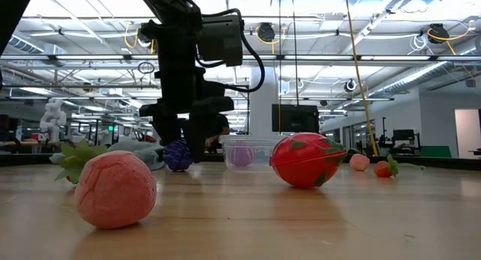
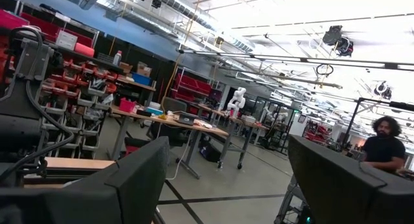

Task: Pick and placing Produce into tupperware
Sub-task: Put the purple grapes into the transparent bin

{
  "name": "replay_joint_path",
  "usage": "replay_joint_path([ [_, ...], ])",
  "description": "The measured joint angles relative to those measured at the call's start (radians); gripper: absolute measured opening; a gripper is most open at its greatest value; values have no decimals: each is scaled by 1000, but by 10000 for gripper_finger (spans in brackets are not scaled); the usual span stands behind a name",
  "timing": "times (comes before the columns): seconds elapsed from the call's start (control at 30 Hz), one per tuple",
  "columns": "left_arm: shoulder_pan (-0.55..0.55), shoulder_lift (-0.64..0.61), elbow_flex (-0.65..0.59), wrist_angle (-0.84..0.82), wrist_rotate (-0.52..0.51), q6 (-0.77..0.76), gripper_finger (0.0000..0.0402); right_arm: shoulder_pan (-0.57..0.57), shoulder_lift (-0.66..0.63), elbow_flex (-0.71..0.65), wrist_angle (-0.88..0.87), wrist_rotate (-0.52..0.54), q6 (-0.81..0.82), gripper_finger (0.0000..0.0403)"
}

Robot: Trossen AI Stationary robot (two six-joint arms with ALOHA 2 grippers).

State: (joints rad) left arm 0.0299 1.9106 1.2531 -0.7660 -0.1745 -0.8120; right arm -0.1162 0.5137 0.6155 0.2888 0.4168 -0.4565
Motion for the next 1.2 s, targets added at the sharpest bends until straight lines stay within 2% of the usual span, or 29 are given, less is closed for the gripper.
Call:
replay_joint_path([
  [0.33,0,0,75,-102,-13,17,231,0,0,0,0,0,0,309],
  [0.77,0,0,82,-105,-33,58,232,0,0,0,0,0,0,309],
  [0.87,-2,-12,82,-116,-7,54,232,0,0,0,0,0,0,309],
  [1.1,-24,-80,82,-131,-14,29,232,0,0,0,0,0,0,309],
  [1.2,-47,-109,82,-131,-19,69,232,0,0,0,-1,0,0,309],
])
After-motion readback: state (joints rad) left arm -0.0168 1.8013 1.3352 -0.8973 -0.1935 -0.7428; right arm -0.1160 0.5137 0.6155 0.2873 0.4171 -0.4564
